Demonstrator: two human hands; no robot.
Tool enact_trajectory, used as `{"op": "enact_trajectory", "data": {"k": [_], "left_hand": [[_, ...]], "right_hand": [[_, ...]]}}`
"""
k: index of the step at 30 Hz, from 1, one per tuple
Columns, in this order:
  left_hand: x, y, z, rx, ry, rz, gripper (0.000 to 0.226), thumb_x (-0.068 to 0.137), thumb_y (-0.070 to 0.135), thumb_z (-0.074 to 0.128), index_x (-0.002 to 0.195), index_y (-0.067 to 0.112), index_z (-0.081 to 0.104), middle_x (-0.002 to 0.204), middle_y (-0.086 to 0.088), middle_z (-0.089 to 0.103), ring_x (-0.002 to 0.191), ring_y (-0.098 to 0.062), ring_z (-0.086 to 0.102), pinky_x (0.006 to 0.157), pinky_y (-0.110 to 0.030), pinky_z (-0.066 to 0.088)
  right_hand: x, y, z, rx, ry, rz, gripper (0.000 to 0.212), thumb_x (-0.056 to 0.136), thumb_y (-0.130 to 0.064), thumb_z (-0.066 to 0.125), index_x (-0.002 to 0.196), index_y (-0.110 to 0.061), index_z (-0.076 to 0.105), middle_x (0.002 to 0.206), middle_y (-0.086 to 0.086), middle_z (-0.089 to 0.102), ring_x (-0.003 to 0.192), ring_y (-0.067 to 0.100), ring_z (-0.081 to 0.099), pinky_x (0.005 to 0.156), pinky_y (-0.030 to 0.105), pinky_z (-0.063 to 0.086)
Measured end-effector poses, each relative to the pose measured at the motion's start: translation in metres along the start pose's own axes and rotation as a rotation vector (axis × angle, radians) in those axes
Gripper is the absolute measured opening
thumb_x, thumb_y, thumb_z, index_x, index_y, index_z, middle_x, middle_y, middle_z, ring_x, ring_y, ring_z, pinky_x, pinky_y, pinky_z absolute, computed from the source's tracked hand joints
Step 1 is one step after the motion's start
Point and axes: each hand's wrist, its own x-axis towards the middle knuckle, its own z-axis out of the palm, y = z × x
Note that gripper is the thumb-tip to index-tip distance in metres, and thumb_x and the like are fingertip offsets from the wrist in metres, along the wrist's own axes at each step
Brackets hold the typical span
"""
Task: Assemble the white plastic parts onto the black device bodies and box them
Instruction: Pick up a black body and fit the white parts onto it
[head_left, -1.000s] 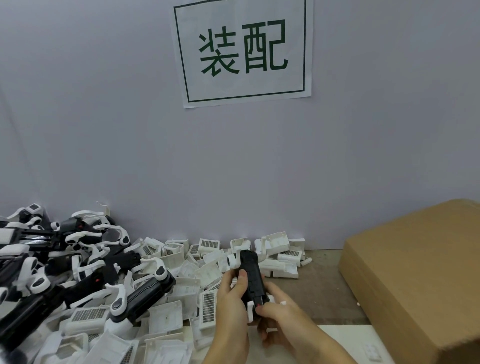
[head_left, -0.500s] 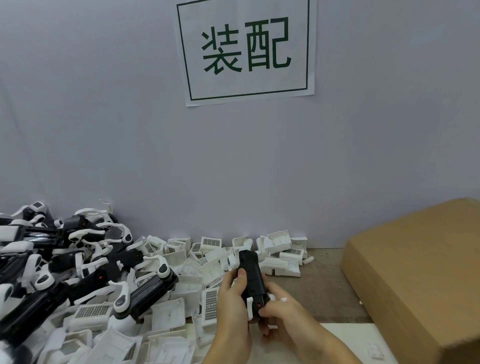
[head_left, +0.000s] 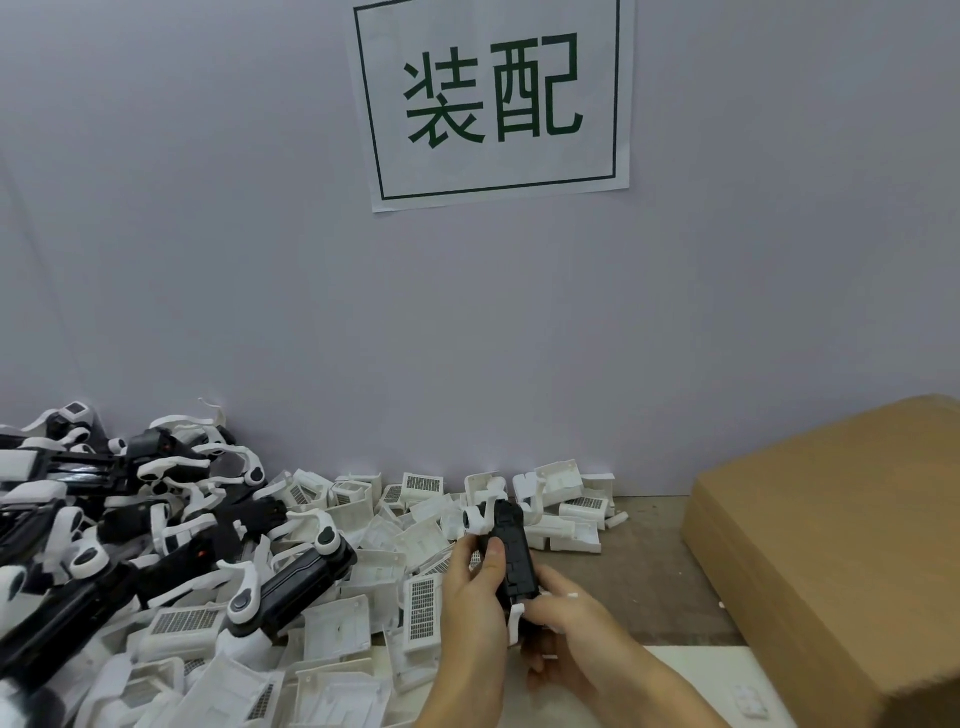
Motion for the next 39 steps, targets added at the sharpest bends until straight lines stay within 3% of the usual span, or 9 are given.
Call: {"op": "enact_trajectory", "data": {"k": [7, 13, 16, 18, 20, 24, 29, 34, 39], "left_hand": [[0.003, -0.001, -0.002, -0.002, 0.029, -0.017, 0.022, 0.104, 0.016, 0.05, 0.12, 0.009, 0.064, 0.112, -0.023, 0.071, 0.11, -0.044, 0.065, 0.087, -0.054, 0.05], [0.002, -0.002, -0.002, 0.018, 0.014, 0.003, 0.02, 0.103, 0.018, 0.052, 0.118, 0.016, 0.065, 0.107, -0.017, 0.073, 0.095, -0.033, 0.068, 0.072, -0.039, 0.047], [0.002, -0.001, -0.002, 0.013, 0.006, 0.002, 0.018, 0.102, 0.018, 0.053, 0.116, 0.018, 0.066, 0.101, -0.015, 0.076, 0.089, -0.031, 0.07, 0.071, -0.042, 0.051], [0.002, -0.001, -0.003, 0.005, 0.0, 0.005, 0.02, 0.102, 0.017, 0.053, 0.119, 0.015, 0.065, 0.104, -0.018, 0.075, 0.093, -0.031, 0.07, 0.082, -0.05, 0.053], [0.002, -0.001, -0.003, -0.003, 0.002, 0.001, 0.022, 0.102, 0.016, 0.053, 0.122, 0.013, 0.064, 0.11, -0.02, 0.073, 0.099, -0.033, 0.069, 0.091, -0.05, 0.052], [0.003, -0.002, -0.003, -0.019, 0.014, -0.013, 0.023, 0.103, 0.016, 0.051, 0.12, 0.008, 0.065, 0.113, -0.024, 0.071, 0.112, -0.046, 0.063, 0.082, -0.047, 0.047], [0.005, -0.002, -0.005, -0.04, 0.008, -0.026, 0.024, 0.103, 0.019, 0.051, 0.118, 0.01, 0.067, 0.11, -0.022, 0.072, 0.111, -0.045, 0.064, 0.086, -0.053, 0.05], [0.005, 0.0, -0.005, -0.053, -0.006, -0.028, 0.023, 0.103, 0.019, 0.051, 0.118, 0.01, 0.066, 0.111, -0.022, 0.072, 0.112, -0.046, 0.063, 0.085, -0.052, 0.049], [0.003, 0.001, -0.001, -0.064, -0.036, -0.016, 0.023, 0.103, 0.019, 0.05, 0.118, 0.008, 0.063, 0.117, -0.031, 0.065, 0.094, -0.042, 0.061, 0.066, -0.04, 0.043]], "right_hand": [[0.001, 0.001, -0.005, 0.007, -0.062, -0.03, 0.057, 0.059, -0.012, 0.059, 0.113, -0.026, 0.068, 0.068, 0.008, 0.064, 0.05, 0.02, 0.053, 0.05, 0.029, 0.044], [-0.002, 0.0, -0.003, -0.019, -0.046, -0.029, 0.053, 0.061, -0.014, 0.055, 0.11, -0.026, 0.069, 0.065, 0.007, 0.062, 0.05, 0.021, 0.049, 0.049, 0.03, 0.044], [-0.004, -0.003, 0.0, 0.002, -0.036, -0.038, 0.044, 0.064, -0.017, 0.058, 0.102, -0.034, 0.074, 0.068, 0.007, 0.063, 0.05, 0.019, 0.049, 0.048, 0.029, 0.044], [-0.006, -0.005, 0.002, 0.02, -0.024, -0.033, 0.025, 0.078, -0.022, 0.063, 0.096, -0.035, 0.076, 0.067, 0.003, 0.064, 0.052, 0.019, 0.051, 0.049, 0.029, 0.043], [-0.006, -0.005, 0.003, 0.028, -0.009, -0.026, 0.02, 0.086, -0.022, 0.063, 0.098, -0.031, 0.076, 0.067, 0.003, 0.063, 0.051, 0.018, 0.051, 0.05, 0.029, 0.043], [-0.006, -0.003, 0.002, 0.015, -0.009, -0.032, 0.048, 0.068, -0.018, 0.061, 0.115, -0.021, 0.068, 0.067, 0.005, 0.063, 0.05, 0.017, 0.051, 0.049, 0.029, 0.043], [-0.007, -0.002, -0.002, 0.013, -0.067, -0.028, 0.059, 0.061, -0.011, 0.06, 0.118, -0.022, 0.066, 0.07, 0.007, 0.065, 0.054, 0.019, 0.054, 0.052, 0.03, 0.044], [-0.007, -0.004, 0.0, 0.017, -0.056, -0.013, 0.058, 0.062, -0.011, 0.059, 0.118, -0.023, 0.065, 0.069, 0.006, 0.064, 0.052, 0.02, 0.052, 0.051, 0.03, 0.044], [-0.005, -0.008, 0.004, 0.026, 0.016, 0.01, 0.042, 0.077, -0.005, 0.062, 0.116, -0.02, 0.065, 0.065, 0.008, 0.064, 0.043, 0.018, 0.048, 0.044, 0.027, 0.042]]}}
